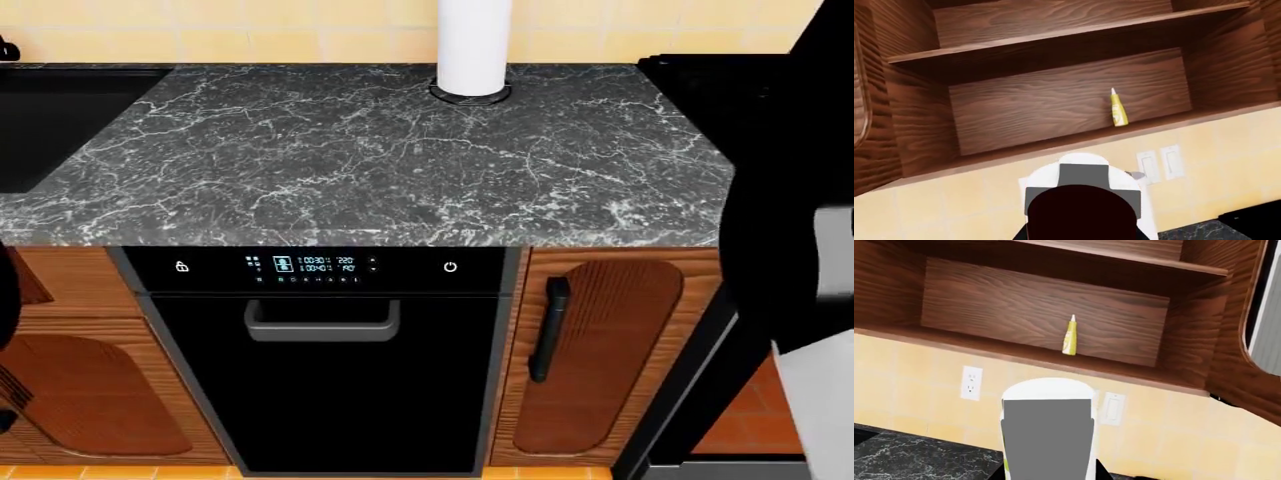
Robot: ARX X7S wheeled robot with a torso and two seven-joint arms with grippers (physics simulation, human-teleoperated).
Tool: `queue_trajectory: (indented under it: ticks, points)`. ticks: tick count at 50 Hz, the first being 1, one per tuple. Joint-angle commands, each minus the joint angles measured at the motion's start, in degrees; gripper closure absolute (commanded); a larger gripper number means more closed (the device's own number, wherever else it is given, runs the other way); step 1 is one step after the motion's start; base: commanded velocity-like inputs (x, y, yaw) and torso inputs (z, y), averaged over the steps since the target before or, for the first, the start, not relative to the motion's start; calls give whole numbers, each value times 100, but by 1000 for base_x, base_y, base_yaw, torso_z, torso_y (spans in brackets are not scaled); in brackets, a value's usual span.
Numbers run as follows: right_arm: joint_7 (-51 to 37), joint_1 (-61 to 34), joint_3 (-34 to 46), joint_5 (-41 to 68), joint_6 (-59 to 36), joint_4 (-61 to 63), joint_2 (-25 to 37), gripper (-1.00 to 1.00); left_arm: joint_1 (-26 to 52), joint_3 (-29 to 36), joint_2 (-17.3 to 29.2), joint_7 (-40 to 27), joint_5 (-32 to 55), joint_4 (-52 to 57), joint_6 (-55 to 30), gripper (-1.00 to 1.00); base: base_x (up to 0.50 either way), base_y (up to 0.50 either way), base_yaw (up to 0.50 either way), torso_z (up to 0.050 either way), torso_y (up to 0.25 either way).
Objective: Pick and place the shaker into the drawer. Then close the cabinet.
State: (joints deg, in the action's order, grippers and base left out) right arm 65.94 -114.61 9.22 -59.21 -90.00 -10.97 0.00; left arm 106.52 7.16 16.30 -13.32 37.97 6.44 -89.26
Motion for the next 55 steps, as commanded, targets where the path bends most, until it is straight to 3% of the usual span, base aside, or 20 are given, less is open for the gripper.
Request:
queue_trajectory:
  ticks: [1,9,45,55]
  points:
    - [1587,509,-75,-1555,0,399,0,100,-475,12,325,-720,811,463,84,100,0,0,0,0,0]
    - [2390,795,-151,-2328,0,600,0,100,-877,-100,390,-1050,1247,867,-9,100,0,0,0,0,1]
    - [2405,2029,-76,-2233,0,1485,0,100,-2377,-317,883,-2010,2414,1983,163,100,0,0,0,0,1]
    - [2405,2759,-97,-2289,0,2167,0,100,-2849,-515,952,-2210,2644,2263,453,100,0,0,0,0,1]
